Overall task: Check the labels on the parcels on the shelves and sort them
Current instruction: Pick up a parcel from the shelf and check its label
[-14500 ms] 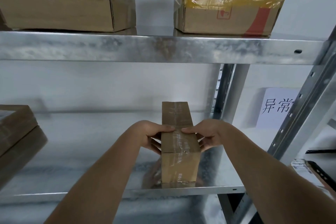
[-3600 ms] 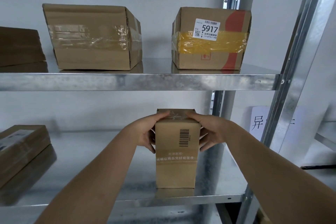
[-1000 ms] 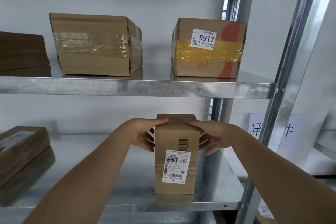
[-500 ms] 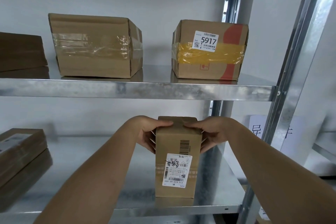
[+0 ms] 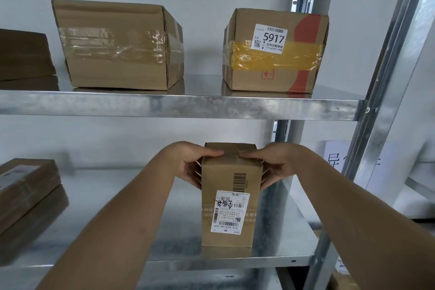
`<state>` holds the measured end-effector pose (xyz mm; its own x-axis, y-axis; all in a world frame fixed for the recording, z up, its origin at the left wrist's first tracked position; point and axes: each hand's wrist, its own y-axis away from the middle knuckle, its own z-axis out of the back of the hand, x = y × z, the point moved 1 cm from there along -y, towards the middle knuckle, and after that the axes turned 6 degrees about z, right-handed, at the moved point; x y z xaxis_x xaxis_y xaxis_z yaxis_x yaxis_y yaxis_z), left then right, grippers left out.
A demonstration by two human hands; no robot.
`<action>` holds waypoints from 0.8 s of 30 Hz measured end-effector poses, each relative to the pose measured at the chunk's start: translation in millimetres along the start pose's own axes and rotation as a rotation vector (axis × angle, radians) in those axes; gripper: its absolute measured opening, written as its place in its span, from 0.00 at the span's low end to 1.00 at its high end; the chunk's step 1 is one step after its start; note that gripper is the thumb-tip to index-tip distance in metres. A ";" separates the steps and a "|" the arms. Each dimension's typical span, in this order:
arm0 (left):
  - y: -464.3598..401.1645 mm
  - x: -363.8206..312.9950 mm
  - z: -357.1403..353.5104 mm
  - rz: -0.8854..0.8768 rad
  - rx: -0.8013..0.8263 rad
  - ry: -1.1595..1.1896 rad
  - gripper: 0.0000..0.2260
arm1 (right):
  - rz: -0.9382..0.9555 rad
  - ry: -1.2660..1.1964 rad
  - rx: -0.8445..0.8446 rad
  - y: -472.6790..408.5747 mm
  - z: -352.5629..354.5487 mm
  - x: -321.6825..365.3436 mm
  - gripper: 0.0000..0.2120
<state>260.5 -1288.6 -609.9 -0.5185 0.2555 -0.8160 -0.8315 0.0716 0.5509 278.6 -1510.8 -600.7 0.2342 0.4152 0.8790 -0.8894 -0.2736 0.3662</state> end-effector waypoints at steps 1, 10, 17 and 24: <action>-1.1 1.4 0.2 -0.005 -0.006 0.003 0.25 | 0.008 -0.002 -0.016 -0.6 0.2 -2.7 0.30; 3.5 13.7 -5.8 -0.052 -0.078 0.063 0.26 | 0.085 -0.014 -0.132 -2.4 -2.3 -24.4 0.36; 1.7 20.2 -5.2 -0.088 -0.136 0.076 0.31 | 0.065 -0.010 -0.211 2.2 -8.2 -29.8 0.35; -3.4 46.5 0.2 -0.069 -0.147 0.169 0.35 | 0.122 -0.353 -0.325 -4.9 -21.9 -54.5 0.30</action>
<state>239.2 -1276.8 -649.6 -0.4748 0.0885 -0.8757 -0.8800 -0.0614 0.4709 261.7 -1513.1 -657.2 0.1891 0.0622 0.9800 -0.9819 0.0060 0.1891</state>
